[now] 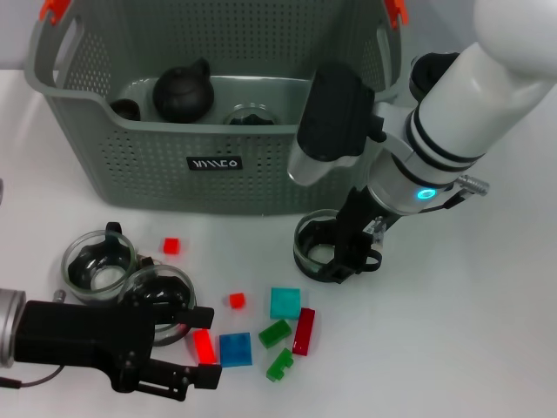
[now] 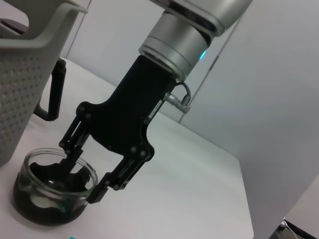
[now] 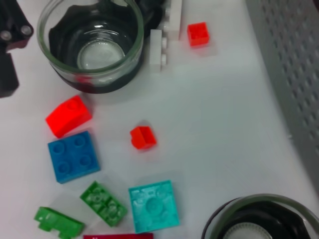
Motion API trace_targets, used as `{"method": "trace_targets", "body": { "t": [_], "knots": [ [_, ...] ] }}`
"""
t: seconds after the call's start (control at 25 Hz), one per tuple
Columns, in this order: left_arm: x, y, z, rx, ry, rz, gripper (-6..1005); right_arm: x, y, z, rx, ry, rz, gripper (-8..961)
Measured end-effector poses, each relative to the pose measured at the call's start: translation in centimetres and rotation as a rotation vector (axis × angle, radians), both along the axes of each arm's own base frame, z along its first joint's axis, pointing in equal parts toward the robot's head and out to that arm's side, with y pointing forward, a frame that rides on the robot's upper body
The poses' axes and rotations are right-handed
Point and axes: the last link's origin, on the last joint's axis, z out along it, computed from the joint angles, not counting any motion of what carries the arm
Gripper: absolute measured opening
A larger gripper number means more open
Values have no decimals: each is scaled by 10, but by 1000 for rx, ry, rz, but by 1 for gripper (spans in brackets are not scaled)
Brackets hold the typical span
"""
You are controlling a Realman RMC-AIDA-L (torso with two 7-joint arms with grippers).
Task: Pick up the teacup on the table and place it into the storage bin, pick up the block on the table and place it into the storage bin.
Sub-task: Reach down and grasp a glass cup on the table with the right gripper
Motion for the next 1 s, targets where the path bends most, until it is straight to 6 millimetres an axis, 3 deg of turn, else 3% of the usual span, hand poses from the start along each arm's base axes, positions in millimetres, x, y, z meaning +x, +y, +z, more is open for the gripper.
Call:
{"method": "trace_targets", "body": {
  "t": [0.48,1.0],
  "knots": [
    [1,0,-1,-1,-6,2,904,7,-3,-12,-2,-24,28,546],
    [0,0,-2,1,-6,4,904,10,-7,-15,-21,-45,34,478]
  ]
}}
